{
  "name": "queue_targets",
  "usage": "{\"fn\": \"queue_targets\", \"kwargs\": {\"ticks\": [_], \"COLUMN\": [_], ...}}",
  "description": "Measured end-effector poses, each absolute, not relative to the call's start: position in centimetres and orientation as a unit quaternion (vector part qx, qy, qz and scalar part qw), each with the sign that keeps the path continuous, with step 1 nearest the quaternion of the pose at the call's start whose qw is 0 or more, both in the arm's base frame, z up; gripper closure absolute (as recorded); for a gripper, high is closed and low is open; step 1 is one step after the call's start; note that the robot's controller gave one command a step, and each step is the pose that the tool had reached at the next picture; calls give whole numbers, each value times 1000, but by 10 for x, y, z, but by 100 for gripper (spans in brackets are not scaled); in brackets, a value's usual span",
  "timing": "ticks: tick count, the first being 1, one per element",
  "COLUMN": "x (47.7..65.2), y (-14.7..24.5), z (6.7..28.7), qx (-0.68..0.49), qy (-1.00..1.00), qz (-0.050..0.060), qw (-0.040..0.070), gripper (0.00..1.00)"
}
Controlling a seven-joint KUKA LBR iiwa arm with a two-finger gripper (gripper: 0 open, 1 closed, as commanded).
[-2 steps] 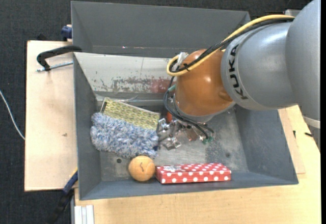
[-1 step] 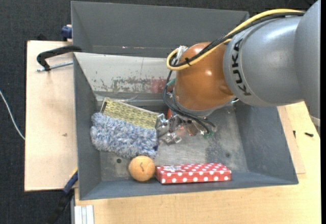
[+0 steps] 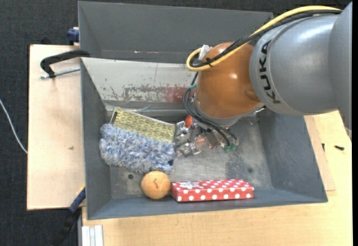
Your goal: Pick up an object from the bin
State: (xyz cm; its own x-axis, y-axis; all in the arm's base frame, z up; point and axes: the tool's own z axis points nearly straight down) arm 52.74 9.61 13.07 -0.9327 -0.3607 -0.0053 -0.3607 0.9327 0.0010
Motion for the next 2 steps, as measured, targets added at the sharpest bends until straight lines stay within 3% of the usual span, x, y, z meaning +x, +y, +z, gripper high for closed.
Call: {"fn": "queue_targets", "kwargs": {"ticks": [2], "x": [528], "y": [100], "z": [146], "qx": [-221], "qy": [975], "qz": [1], "qw": [3], "gripper": [100]}}
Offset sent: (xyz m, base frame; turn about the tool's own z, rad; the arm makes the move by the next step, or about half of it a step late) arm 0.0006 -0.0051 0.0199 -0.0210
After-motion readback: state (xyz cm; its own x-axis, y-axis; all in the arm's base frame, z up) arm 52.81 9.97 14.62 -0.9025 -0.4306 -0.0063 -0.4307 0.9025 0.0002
